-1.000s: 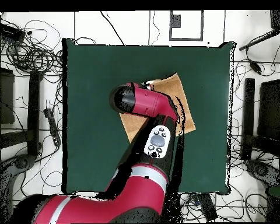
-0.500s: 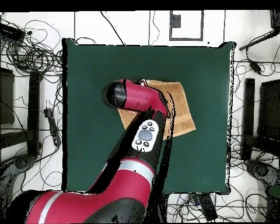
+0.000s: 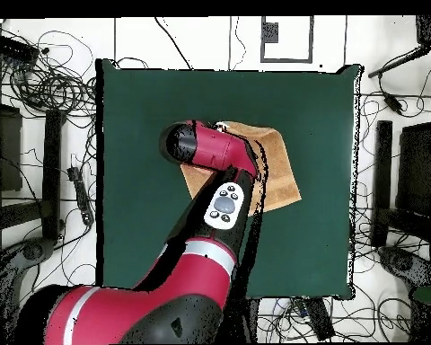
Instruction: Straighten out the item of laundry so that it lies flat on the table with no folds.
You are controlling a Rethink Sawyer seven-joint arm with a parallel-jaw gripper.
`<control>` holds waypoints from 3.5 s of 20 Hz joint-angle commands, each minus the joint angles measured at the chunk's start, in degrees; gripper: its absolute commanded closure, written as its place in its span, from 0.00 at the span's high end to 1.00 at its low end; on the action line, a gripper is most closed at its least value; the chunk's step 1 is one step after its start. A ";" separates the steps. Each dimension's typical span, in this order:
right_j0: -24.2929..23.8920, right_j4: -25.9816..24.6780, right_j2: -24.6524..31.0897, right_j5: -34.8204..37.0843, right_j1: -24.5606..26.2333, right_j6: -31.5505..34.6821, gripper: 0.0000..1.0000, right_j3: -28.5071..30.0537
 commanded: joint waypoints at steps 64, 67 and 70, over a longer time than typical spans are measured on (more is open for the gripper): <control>-6.01 1.66 4.50 7.34 -8.25 18.44 0.00 11.10; -6.12 4.31 4.24 8.00 -8.88 22.73 0.00 12.84; -7.45 7.65 5.29 8.04 -10.52 26.75 0.00 16.54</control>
